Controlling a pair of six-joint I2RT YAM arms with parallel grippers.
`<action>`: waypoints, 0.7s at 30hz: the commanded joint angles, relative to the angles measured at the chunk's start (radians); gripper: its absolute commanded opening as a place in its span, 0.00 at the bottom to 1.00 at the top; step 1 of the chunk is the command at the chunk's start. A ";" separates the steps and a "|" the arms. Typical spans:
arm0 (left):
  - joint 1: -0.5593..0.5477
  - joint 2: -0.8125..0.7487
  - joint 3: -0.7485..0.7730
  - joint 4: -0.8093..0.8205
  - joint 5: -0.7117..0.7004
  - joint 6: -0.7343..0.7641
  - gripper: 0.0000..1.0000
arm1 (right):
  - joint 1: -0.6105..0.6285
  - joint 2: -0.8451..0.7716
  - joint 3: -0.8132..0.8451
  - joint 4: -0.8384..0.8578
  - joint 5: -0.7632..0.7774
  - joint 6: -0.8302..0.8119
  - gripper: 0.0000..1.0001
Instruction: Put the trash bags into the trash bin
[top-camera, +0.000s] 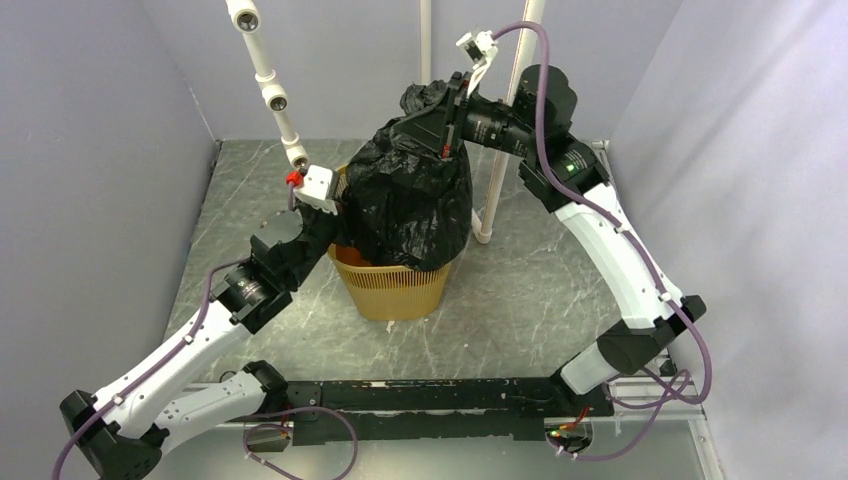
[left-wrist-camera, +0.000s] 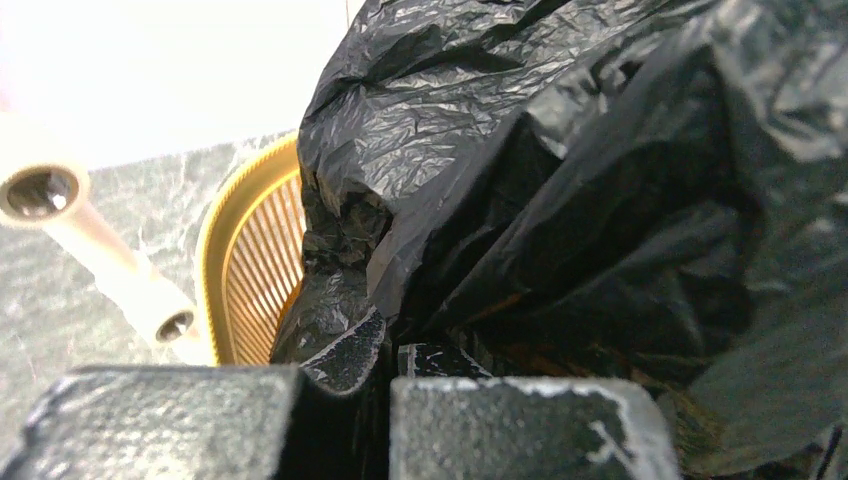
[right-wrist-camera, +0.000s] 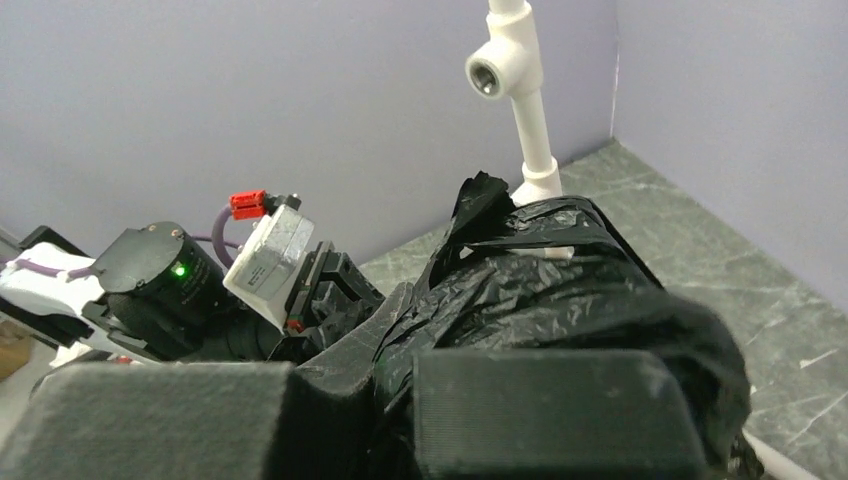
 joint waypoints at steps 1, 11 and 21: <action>0.033 -0.028 -0.035 -0.030 0.032 -0.125 0.02 | 0.002 0.022 0.042 -0.013 -0.025 -0.003 0.06; 0.034 -0.088 0.009 -0.106 0.113 -0.115 0.56 | 0.016 0.114 0.114 -0.109 0.043 -0.036 0.06; 0.035 -0.171 0.109 -0.280 0.052 -0.094 0.80 | 0.099 0.351 0.550 -0.386 -0.018 -0.195 0.09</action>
